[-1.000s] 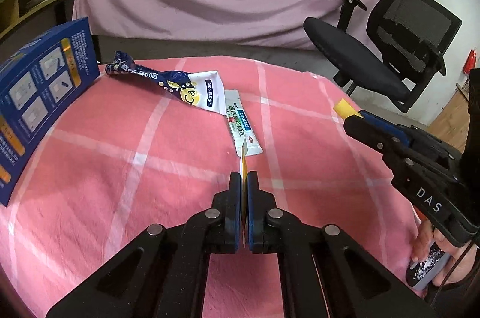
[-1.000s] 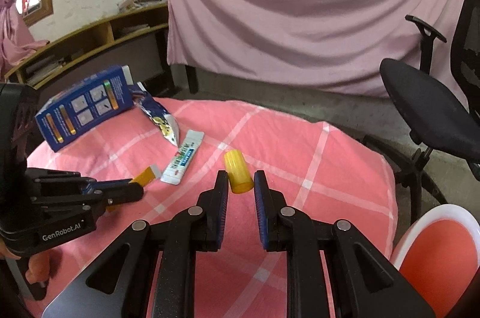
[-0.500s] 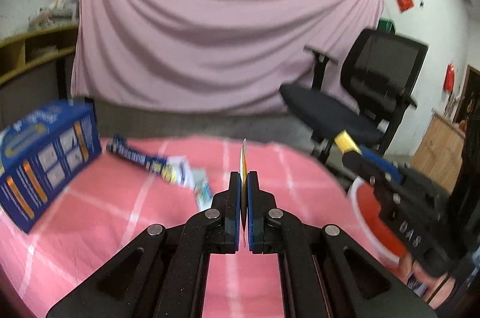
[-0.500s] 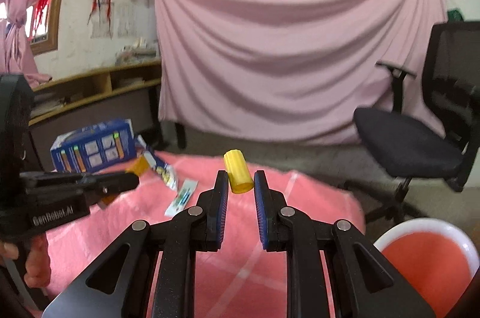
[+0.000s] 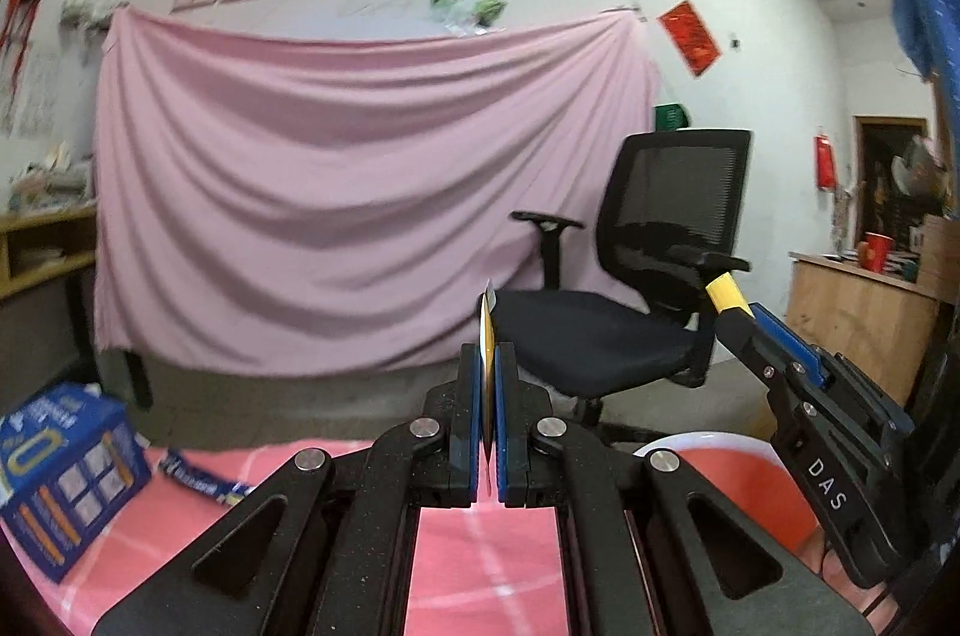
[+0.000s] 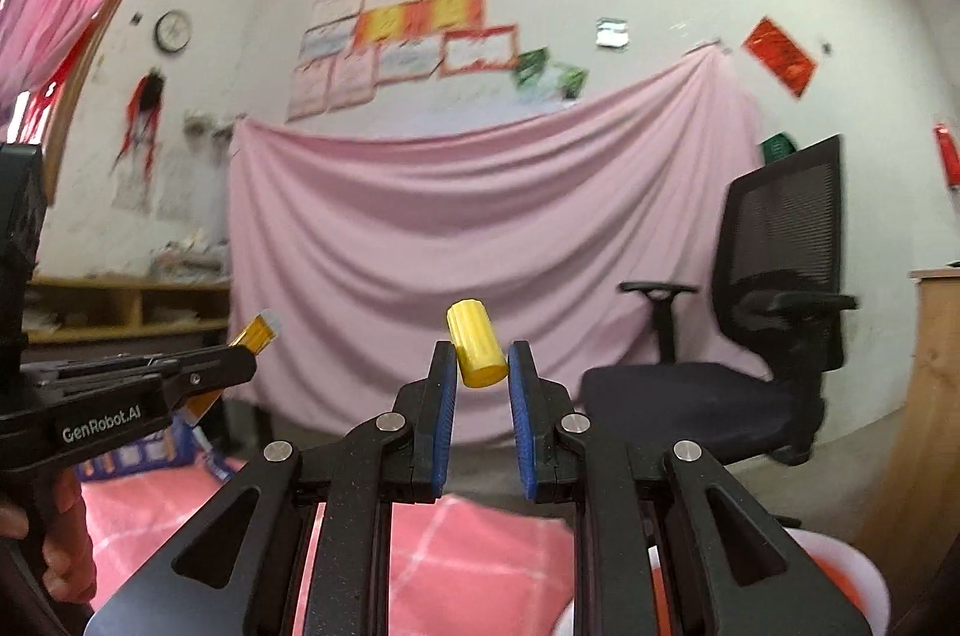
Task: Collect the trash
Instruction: 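Lift the orange tube and yellow cylinder and carry both tools over the bucket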
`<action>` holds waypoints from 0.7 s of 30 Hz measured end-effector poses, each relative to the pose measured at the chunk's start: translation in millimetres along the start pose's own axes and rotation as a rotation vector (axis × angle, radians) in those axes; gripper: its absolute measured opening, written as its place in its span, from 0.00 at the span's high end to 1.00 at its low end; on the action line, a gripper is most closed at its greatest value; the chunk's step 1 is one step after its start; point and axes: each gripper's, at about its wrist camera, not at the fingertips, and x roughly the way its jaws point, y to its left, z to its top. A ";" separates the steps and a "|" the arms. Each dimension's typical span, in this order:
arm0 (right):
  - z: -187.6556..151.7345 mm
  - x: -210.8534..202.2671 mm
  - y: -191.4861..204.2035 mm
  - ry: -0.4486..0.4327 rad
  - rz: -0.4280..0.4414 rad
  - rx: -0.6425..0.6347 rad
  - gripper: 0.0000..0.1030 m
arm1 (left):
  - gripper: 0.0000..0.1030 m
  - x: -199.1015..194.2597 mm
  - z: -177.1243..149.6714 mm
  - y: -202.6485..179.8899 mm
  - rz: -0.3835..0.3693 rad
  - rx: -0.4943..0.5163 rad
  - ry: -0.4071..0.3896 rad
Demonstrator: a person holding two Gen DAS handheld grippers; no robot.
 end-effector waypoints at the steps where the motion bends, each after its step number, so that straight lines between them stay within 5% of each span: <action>1: 0.6 -2.1 -5.5 -0.006 -0.019 0.004 0.85 | 0.98 1.9 0.8 -3.6 -0.011 0.006 -0.003; 7: -1.3 -10.1 -36.2 0.007 -0.113 0.031 0.85 | 0.98 13.8 4.1 -39.4 -0.103 0.041 0.002; 21: -15.8 -14.5 -82.9 0.107 -0.230 0.130 0.85 | 0.98 67.3 -2.7 -86.9 -0.242 0.027 0.176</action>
